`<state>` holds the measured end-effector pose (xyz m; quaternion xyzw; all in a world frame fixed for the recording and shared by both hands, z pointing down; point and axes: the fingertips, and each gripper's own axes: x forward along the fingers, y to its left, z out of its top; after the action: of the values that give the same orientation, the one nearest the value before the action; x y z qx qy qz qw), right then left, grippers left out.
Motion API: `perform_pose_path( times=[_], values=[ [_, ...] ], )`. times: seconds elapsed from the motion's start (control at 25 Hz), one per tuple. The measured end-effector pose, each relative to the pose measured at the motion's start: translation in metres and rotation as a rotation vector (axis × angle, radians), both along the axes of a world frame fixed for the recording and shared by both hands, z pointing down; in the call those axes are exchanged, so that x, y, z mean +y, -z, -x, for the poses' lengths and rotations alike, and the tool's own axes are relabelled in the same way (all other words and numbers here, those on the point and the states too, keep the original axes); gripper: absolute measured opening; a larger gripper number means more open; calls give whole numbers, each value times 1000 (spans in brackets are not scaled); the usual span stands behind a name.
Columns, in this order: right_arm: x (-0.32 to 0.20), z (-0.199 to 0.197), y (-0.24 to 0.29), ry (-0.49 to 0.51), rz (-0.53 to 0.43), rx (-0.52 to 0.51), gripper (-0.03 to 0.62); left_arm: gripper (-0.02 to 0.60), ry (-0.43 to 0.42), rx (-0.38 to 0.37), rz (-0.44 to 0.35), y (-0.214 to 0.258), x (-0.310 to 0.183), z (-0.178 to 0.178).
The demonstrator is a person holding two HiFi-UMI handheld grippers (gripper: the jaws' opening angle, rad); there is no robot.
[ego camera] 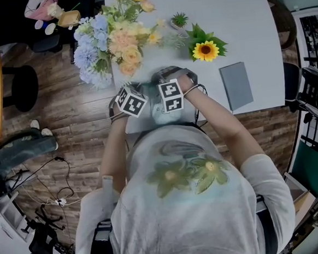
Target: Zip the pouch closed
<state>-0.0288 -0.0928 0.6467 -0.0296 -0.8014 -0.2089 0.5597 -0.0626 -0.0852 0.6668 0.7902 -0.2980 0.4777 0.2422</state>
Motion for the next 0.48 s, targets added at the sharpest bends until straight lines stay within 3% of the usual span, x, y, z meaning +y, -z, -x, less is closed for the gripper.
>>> perform_pose_path(
  times=[0.48],
  values=[
    [1,-8,0,-21,-2,15,18,28,2,-1,-2,0,1,0]
  ],
)
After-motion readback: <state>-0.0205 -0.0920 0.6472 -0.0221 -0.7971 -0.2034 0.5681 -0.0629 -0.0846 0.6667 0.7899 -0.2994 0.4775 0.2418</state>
